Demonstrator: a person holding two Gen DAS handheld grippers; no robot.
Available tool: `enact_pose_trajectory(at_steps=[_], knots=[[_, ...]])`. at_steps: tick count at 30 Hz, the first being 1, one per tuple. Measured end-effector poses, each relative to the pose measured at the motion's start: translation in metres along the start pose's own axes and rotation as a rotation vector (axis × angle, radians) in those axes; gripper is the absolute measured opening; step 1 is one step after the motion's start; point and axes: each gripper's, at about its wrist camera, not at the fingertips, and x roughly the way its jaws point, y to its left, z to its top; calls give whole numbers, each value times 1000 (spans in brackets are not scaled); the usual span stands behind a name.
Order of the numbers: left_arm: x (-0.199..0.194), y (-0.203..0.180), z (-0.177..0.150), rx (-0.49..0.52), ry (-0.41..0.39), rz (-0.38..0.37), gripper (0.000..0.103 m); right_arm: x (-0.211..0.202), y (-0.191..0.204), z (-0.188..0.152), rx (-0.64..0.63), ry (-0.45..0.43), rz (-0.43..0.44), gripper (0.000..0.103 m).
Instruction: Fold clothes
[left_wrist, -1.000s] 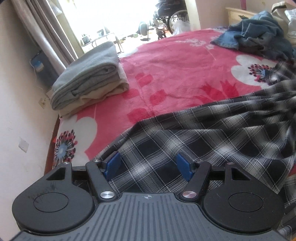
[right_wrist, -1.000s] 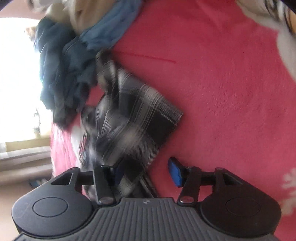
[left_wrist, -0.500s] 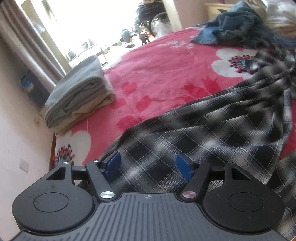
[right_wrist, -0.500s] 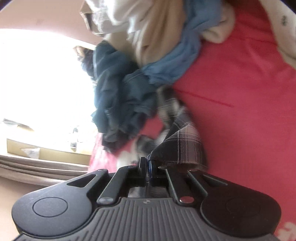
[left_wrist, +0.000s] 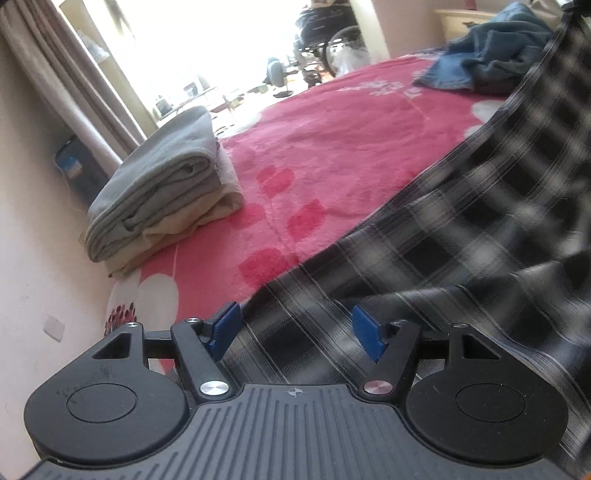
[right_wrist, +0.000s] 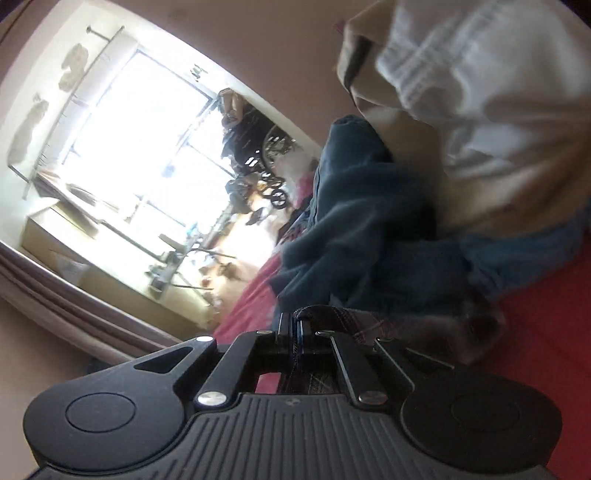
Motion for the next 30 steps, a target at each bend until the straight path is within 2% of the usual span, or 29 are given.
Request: enact_pose_trajectory(at_steps=[9, 16, 19, 23, 26, 28, 30], knots=[[32, 15, 2, -75, 58, 83, 67, 74, 18, 4, -84, -31, -118, 3], [41, 22, -1, -65, 63, 113, 68, 122, 23, -10, -161, -48, -187, 3], [44, 21, 1, -54, 65, 121, 69, 137, 18, -12, -186, -23, -209, 3], [48, 22, 2, -69, 68, 129, 70, 148, 18, -2, -202, 94, -248, 3], [49, 22, 3, -80, 71, 135, 71, 146, 26, 13, -193, 193, -274, 14], [50, 23, 4, -87, 75, 139, 73, 139, 32, 26, -175, 248, -282, 41], [50, 23, 5, -95, 79, 144, 74, 132, 36, 38, -148, 300, -323, 49]])
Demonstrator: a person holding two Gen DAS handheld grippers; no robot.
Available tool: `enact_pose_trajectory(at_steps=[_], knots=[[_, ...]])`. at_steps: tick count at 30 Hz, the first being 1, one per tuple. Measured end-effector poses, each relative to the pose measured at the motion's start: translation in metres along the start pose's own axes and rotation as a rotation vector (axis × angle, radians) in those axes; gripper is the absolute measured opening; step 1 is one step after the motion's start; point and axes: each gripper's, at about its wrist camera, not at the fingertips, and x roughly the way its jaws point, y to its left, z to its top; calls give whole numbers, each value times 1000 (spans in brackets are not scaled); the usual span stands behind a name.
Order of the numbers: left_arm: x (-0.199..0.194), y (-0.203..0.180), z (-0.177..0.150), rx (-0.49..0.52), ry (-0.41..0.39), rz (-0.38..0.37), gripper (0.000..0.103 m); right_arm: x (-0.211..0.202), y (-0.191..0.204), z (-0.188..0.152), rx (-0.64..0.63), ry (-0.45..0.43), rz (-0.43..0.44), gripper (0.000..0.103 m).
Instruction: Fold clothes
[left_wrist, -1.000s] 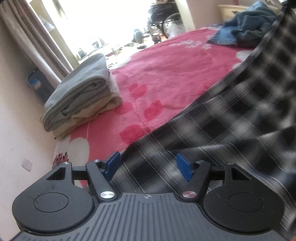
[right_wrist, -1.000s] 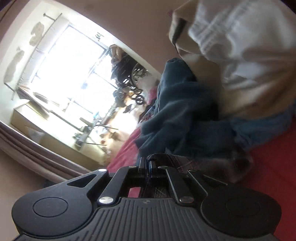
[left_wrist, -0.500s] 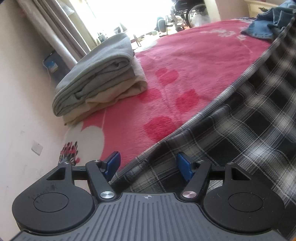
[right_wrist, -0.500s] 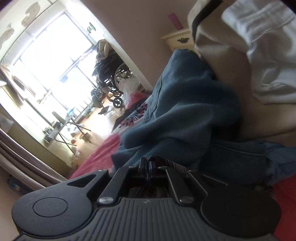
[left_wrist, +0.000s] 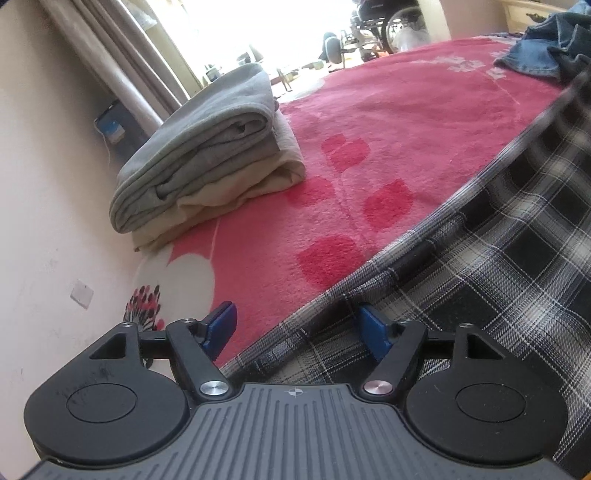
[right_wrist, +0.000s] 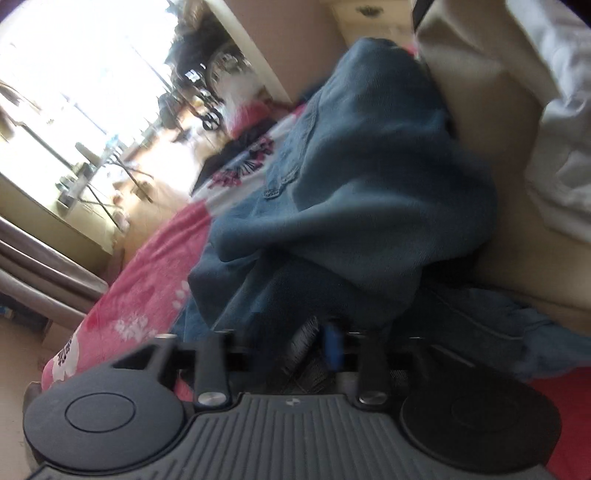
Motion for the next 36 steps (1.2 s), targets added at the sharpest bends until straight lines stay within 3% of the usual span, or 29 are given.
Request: enact_pose_trajectory(at_steps=[4, 5, 7, 11, 14, 17, 20, 26, 31, 36], knots=[[1, 0, 1, -12, 9, 12, 76, -25, -6, 14, 51, 67, -19, 51], [1, -1, 1, -14, 10, 15, 76, -35, -9, 16, 54, 48, -15, 52], [2, -1, 2, -18, 13, 21, 77, -55, -16, 20, 57, -4, -7, 70], [1, 1, 4, -46, 20, 17, 77, -82, -24, 22, 60, -89, 25, 73], [-1, 14, 5, -128, 30, -27, 77, -100, -24, 9, -4, -125, 60, 73], [-7, 39, 5, -279, 36, -123, 77, -120, -20, -17, -109, -113, 125, 73], [-19, 76, 3, -463, 33, -212, 77, -134, -12, -57, -211, -83, 184, 73], [-90, 172, -25, -705, -35, -254, 77, -153, 10, -172, -442, 46, 366, 73], [-170, 237, -94, -747, -27, -168, 79, -167, 47, -282, -747, 112, 484, 73], [-231, 249, -194, -832, 76, -138, 81, -185, 89, -394, -1094, 122, 584, 73]])
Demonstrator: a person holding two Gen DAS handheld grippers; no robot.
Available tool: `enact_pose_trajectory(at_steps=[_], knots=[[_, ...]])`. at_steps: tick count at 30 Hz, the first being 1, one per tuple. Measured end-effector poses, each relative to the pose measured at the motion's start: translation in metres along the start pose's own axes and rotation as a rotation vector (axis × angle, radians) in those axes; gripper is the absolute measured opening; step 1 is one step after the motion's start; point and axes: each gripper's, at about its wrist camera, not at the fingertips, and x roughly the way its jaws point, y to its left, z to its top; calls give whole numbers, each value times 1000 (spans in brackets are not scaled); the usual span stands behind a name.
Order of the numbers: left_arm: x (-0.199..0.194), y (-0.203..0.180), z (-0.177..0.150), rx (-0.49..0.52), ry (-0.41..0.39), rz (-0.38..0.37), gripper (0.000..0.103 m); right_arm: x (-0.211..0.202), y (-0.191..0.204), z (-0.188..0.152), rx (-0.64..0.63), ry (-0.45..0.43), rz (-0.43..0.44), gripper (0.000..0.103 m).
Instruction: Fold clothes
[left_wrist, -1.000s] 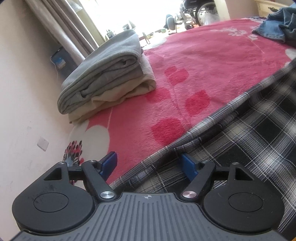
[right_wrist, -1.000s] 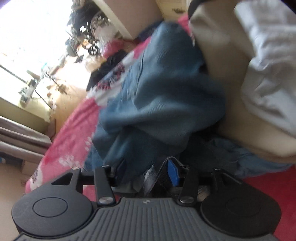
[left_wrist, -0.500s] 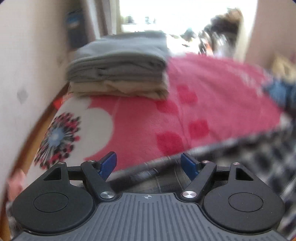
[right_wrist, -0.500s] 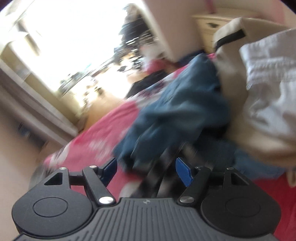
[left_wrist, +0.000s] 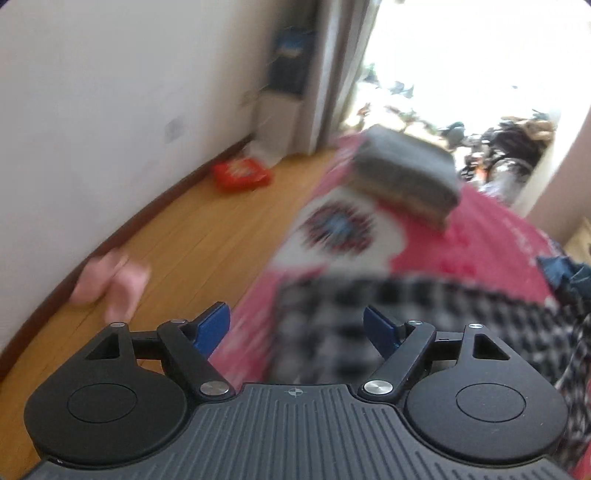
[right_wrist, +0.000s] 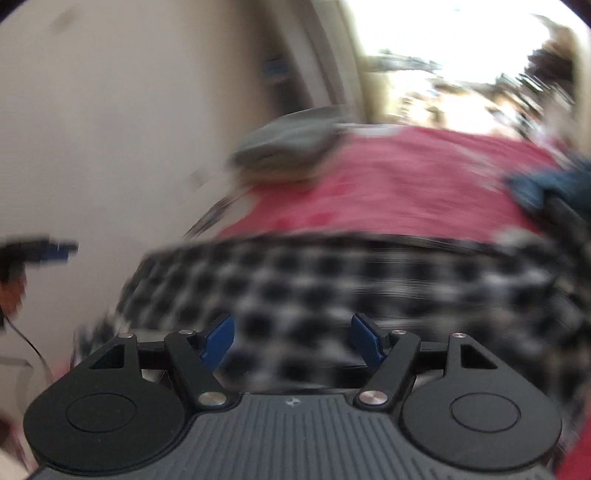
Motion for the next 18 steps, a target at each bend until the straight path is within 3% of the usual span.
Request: enact_pose_trajectory(at_steps=[5, 9, 14, 18], knots=[[-17, 47, -77, -178, 97, -72, 83, 48, 78, -5, -199, 26, 106, 73], [1, 54, -109, -256, 119, -148, 83, 97, 121, 18, -323, 4, 182, 73], [24, 63, -117, -358, 90, -183, 78, 178, 154, 65, -176, 82, 280, 72], [32, 64, -122, -373, 74, -189, 62, 250, 184, 91, -32, 220, 287, 71]])
